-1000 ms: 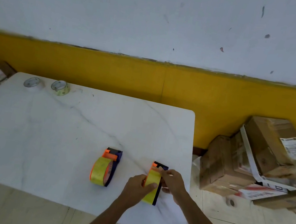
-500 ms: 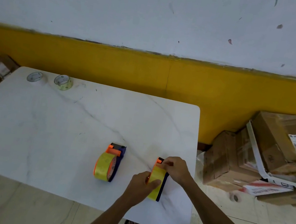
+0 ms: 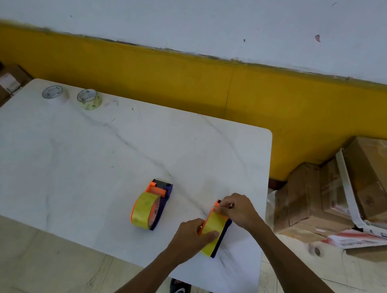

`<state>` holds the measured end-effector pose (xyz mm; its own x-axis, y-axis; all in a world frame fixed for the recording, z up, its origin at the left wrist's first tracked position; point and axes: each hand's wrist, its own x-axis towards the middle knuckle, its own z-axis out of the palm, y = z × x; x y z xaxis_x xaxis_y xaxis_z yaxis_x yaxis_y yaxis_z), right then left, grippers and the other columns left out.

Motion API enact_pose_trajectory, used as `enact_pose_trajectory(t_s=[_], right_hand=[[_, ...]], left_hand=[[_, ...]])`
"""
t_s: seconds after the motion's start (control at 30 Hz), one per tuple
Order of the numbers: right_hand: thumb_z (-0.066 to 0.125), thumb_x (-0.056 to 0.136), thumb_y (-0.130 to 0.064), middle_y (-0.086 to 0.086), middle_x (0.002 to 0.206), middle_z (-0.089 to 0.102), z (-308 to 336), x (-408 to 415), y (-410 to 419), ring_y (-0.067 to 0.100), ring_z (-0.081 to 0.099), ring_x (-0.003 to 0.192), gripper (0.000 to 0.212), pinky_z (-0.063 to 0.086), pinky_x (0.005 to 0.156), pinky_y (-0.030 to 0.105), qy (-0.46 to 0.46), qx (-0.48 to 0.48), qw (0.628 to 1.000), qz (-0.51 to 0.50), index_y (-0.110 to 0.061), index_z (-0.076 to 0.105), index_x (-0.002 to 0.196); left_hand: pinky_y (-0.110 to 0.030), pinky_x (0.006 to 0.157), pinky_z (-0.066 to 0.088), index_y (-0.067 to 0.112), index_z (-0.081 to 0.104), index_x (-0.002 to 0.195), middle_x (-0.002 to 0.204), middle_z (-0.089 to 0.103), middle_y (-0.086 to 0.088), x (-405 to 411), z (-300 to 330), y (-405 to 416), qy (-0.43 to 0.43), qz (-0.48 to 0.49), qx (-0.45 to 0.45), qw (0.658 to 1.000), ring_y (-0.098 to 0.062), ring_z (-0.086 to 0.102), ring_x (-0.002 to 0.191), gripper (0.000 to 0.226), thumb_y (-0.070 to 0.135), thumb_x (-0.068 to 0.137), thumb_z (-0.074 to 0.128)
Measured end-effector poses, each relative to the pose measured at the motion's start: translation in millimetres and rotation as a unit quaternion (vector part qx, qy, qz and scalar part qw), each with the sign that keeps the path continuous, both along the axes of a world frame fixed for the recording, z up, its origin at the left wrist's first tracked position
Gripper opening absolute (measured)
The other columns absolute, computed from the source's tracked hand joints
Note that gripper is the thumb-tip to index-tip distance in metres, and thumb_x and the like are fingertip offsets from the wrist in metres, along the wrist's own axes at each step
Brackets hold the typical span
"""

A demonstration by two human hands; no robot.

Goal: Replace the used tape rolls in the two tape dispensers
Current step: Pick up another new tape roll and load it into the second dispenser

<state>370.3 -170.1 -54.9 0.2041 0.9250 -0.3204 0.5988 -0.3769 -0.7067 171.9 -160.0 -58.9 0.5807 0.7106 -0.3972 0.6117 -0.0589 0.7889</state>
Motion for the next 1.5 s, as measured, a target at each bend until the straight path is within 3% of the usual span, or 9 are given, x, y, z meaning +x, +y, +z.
enact_pose_trajectory(t_s=[0.13,0.23,0.37,0.5,0.63,0.83,1.0,1.23,1.5], right_hand=[[0.069,0.082,-0.018,-0.008,0.057,0.053,-9.6,-2.7,2.8,0.018,0.056,0.067,0.019,0.036,0.057,0.019,-0.056,-0.032,0.998,0.017,-0.003,0.076,0.075],[0.066,0.083,-0.020,0.008,0.066,0.055,-20.0,-3.1,4.3,0.016,0.052,0.069,0.024,0.033,0.054,0.018,-0.069,-0.084,0.994,-0.007,-0.002,0.066,0.067],[0.061,0.082,-0.011,0.009,0.072,0.054,-27.3,-4.6,2.9,0.019,0.051,0.067,0.018,0.035,0.055,0.022,-0.079,-0.092,0.992,-0.024,-0.007,0.059,0.065],[0.054,0.086,-0.010,0.008,0.074,0.051,-31.2,-7.3,1.2,0.021,0.051,0.072,0.023,0.037,0.063,0.028,-0.110,-0.079,0.991,0.015,-0.011,0.047,0.064],[0.051,0.084,-0.007,0.006,0.075,0.048,-29.3,-5.8,7.0,0.020,0.046,0.072,0.038,0.029,0.053,0.023,-0.132,-0.087,0.987,0.039,-0.022,0.030,0.057],[0.055,0.080,-0.009,-0.003,0.063,0.046,-27.9,7.8,17.8,0.017,0.045,0.067,0.036,0.027,0.051,0.023,-0.115,-0.109,0.984,0.085,-0.023,0.034,0.054],[0.061,0.083,-0.011,-0.003,0.063,0.049,-34.3,34.0,4.6,0.019,0.048,0.068,0.036,0.034,0.060,0.028,-0.070,-0.079,0.991,0.076,-0.025,0.041,0.057],[0.058,0.084,-0.006,0.005,0.069,0.049,-62.9,31.0,2.2,0.024,0.049,0.067,0.019,0.036,0.061,0.033,-0.104,-0.011,0.994,0.003,-0.007,0.050,0.067],[0.055,0.086,-0.002,0.009,0.072,0.046,-69.2,60.1,15.0,0.023,0.045,0.068,0.022,0.031,0.062,0.030,-0.149,0.005,0.989,-0.017,-0.010,0.046,0.068]], left_hand=[[-0.026,0.056,0.033,0.018,0.044,0.062,0.056,0.042,0.005,5.1,4.2,0.8,0.036,0.024,0.021,0.999,-0.009,0.039,0.052,0.052,0.064,0.086,0.048],[-0.031,0.056,0.035,0.018,0.039,0.058,0.054,0.041,0.003,9.3,8.2,0.6,0.035,0.041,0.012,0.998,-0.012,0.039,0.051,0.058,0.069,0.085,0.040],[-0.033,0.059,0.041,0.018,0.044,0.063,0.058,0.048,0.003,12.3,8.9,1.7,0.072,0.025,0.013,0.997,-0.016,0.047,0.057,0.057,0.071,0.082,0.037],[-0.032,0.058,0.036,0.021,0.037,0.057,0.056,0.043,0.004,12.7,11.0,1.0,0.088,0.014,0.019,0.996,-0.017,0.043,0.056,0.057,0.070,0.086,0.033],[-0.038,0.064,0.046,0.020,0.040,0.065,0.065,0.049,0.001,15.2,18.9,1.9,0.137,-0.035,0.042,0.989,-0.022,0.052,0.064,0.054,0.070,0.086,0.038],[-0.037,0.076,0.048,0.013,0.052,0.109,0.103,0.064,-0.007,23.9,27.3,1.1,0.253,-0.109,0.125,0.953,-0.027,0.063,0.093,0.080,0.080,0.065,0.054],[-0.035,0.072,0.042,0.013,0.052,0.108,0.105,0.065,-0.010,16.3,27.8,1.6,0.268,-0.117,0.148,0.945,-0.030,0.062,0.095,0.075,0.077,0.069,0.055],[-0.033,0.069,0.039,0.012,0.052,0.106,0.103,0.065,-0.009,13.2,30.1,2.6,0.277,-0.143,0.147,0.939,-0.029,0.062,0.092,0.074,0.075,0.068,0.058],[-0.036,0.077,0.045,0.011,0.051,0.108,0.106,0.063,-0.009,9.4,31.9,6.9,0.290,-0.152,0.128,0.936,-0.030,0.061,0.097,0.081,0.080,0.066,0.057]])
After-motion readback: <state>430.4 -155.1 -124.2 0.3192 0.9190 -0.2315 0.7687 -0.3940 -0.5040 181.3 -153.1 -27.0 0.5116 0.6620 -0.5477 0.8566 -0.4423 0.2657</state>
